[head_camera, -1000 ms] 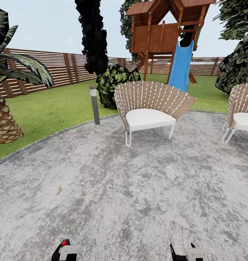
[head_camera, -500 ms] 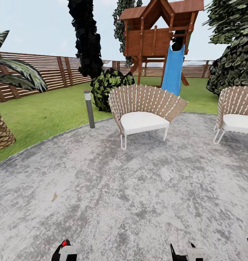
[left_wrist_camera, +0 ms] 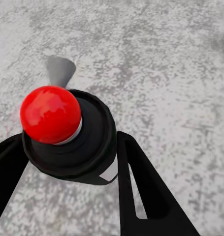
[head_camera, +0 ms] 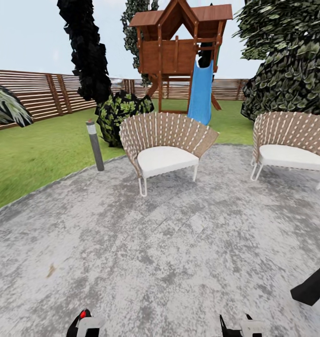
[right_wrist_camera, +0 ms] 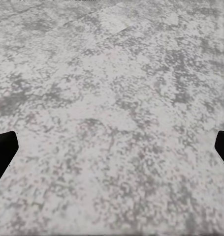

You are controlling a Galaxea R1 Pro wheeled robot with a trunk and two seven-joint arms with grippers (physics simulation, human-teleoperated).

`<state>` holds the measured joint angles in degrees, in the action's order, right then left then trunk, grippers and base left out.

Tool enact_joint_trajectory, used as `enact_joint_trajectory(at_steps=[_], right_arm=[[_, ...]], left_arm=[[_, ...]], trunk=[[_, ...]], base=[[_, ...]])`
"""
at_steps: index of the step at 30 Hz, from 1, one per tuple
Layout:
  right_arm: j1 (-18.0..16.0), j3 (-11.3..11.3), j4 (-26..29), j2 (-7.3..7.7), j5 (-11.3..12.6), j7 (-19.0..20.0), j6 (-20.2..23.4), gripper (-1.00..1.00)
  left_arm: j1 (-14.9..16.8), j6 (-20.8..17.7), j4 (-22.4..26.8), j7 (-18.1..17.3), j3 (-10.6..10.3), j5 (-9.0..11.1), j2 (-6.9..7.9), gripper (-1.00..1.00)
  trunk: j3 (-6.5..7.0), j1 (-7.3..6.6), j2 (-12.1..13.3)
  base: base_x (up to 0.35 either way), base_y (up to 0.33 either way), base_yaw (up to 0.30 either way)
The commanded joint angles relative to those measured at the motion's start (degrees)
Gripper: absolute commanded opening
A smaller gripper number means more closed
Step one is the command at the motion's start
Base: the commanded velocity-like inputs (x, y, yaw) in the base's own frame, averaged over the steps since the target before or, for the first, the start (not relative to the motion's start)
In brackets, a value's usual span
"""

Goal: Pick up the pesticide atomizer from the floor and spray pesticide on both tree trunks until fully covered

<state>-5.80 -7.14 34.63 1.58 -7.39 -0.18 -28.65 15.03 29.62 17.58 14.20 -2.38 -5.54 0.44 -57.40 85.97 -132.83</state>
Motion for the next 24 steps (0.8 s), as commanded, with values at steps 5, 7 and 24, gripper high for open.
enact_joint_trajectory(at_steps=[5, 7, 24], right_arm=[[0.00, 0.00, 0.00, 0.00, 0.00, 0.00, 0.00, 1.00], [0.00, 0.01, 0.00, 0.00, 0.00, 0.00, 0.00, 1.00], [0.00, -0.04, 0.00, 0.00, 0.00, 0.00, 0.00, 1.00]], left_arm=[[0.00, 0.00, 0.02, -0.02, 0.00, 0.01, 0.00, -1.00], [-0.01, 0.00, 0.03, 0.02, 0.00, 0.01, 0.00, -1.00], [-0.09, 0.00, 0.00, -0.22, -0.02, -0.13, -0.41, -1.00]], trunk=[[0.76, -0.67, 1.22], [0.86, -0.67, 1.22], [1.82, -0.67, 1.22]], base=[[0.000, 0.000, -0.264], [0.000, 0.000, -0.264], [-0.086, 0.088, -0.260]])
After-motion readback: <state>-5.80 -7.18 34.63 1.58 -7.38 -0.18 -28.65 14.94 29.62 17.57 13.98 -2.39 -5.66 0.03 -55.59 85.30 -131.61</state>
